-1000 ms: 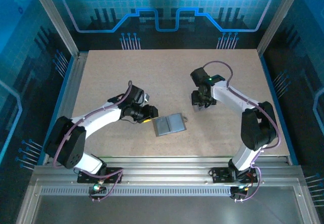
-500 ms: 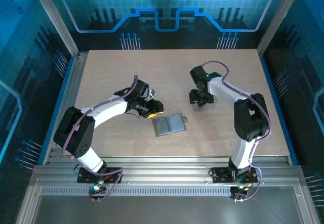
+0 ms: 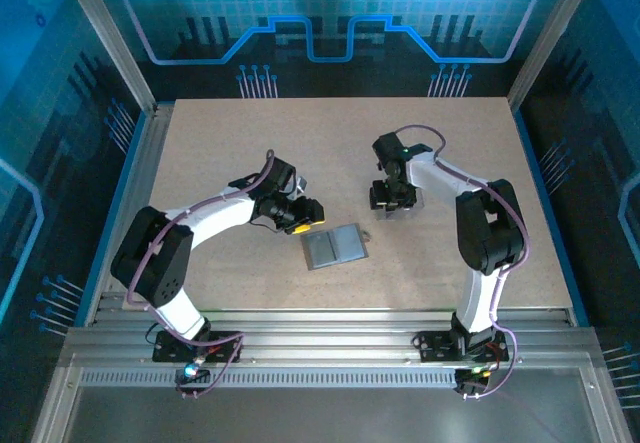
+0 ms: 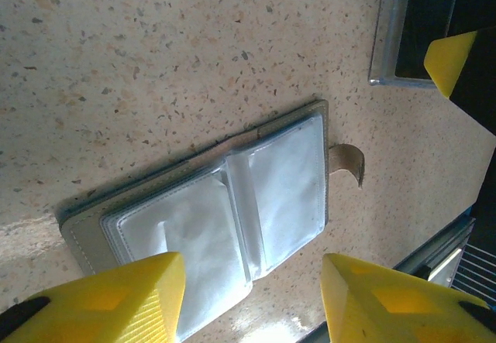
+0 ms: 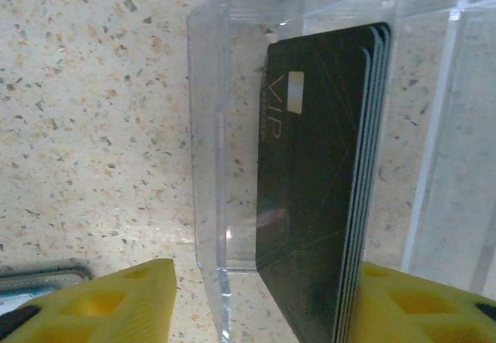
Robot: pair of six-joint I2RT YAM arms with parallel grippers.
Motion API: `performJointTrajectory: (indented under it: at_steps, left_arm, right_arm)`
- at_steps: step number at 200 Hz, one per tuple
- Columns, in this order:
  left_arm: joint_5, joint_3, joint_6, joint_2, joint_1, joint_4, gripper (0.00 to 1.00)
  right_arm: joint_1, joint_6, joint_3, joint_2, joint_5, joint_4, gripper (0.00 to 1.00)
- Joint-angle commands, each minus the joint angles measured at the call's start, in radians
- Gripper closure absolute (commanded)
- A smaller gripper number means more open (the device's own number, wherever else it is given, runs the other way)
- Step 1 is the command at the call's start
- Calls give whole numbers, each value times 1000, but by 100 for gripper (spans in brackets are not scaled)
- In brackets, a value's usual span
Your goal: Put the credit cards into the card holder
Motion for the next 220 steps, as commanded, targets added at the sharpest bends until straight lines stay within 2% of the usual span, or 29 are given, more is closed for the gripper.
performJointTrajectory:
  at_steps: [1,39,90,139,220]
  left_arm:
    - [28,15,-8,16,6,8,49]
    - [16,32,-2,13,9,-5,49]
    - [1,69,-10,36,28,-6,49]
    - [18,129,-21,106,32,3,49]
    - [32,154,-33,142,32,16,49]
  right_arm:
    - [35,-32,24,25,-46,8,46]
    - [88,-59,28,46,-53,6,52]
    - [155,-103,31,52,-68,34,51]
    - [166,-53,76,3,130,-16,45]
    - [185,-60,176,77,225,-78,48]
